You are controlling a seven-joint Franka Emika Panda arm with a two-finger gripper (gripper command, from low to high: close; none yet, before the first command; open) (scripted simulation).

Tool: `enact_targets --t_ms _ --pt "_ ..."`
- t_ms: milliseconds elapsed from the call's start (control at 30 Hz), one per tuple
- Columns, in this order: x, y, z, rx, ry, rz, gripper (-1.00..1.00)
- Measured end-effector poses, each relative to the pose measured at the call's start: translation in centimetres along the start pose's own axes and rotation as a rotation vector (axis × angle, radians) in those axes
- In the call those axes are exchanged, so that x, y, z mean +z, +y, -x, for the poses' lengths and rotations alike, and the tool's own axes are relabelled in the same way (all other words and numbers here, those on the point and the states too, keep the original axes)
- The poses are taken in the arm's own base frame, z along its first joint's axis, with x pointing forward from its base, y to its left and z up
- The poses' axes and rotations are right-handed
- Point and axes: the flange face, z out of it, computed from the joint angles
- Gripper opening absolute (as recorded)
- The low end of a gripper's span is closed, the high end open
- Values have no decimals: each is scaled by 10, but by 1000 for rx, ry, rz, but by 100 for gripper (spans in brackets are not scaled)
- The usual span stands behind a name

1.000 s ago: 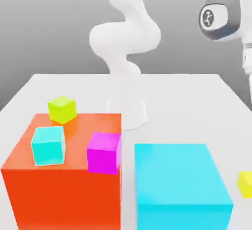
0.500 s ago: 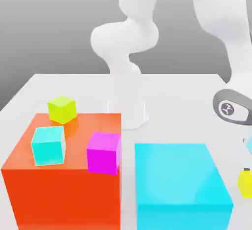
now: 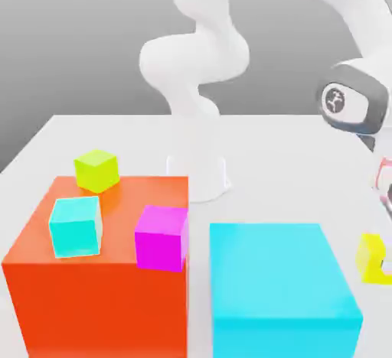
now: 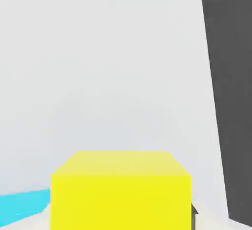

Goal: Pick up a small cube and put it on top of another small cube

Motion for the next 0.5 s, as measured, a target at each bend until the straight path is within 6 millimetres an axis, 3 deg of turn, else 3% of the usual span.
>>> enact_targets --t_ms 133,233,300,367,400,500 --pt "-66 118 40 155 -6 -7 -100" --pt "-113 181 83 232 -9 -28 -100" --pt "-113 198 99 253 -9 -39 -100" --pt "-88 201 103 258 -9 -42 -100" --pt "-76 201 104 259 -9 -42 100" --pt "-76 201 104 259 -9 -42 100"
